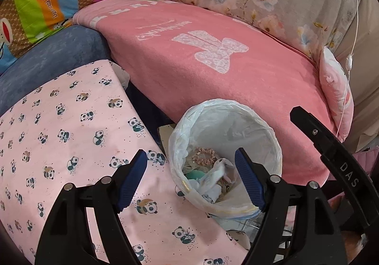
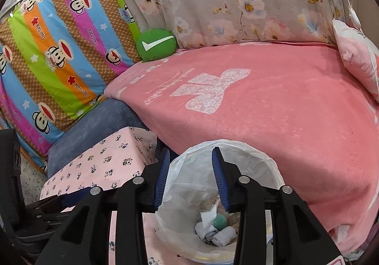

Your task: Collect trash

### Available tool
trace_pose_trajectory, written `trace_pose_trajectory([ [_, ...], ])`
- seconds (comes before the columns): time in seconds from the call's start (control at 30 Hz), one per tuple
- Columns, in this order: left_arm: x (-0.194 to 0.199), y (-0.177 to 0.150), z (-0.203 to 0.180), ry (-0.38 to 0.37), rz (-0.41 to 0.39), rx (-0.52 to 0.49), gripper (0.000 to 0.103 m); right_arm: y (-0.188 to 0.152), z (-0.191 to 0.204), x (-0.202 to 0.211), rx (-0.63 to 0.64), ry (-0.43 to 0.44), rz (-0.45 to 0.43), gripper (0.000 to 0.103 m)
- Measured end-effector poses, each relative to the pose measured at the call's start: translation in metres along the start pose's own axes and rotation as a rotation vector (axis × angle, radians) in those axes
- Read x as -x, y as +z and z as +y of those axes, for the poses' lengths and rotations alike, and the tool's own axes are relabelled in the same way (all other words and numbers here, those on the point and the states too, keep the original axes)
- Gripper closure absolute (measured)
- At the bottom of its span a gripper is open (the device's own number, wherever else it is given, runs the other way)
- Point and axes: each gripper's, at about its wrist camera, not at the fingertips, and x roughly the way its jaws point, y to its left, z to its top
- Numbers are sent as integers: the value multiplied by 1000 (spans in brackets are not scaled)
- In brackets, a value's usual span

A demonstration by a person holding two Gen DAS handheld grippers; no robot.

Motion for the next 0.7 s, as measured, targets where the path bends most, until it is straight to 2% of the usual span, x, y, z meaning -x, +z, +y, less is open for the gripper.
trace_pose_trajectory([
  [0.6,16,-10,26,25,-23,33,29,-7,29,11,76,2,22,47],
  [0.7,20,-12,30,33,-28,40,25,-11,32,13,83,2,30,43],
])
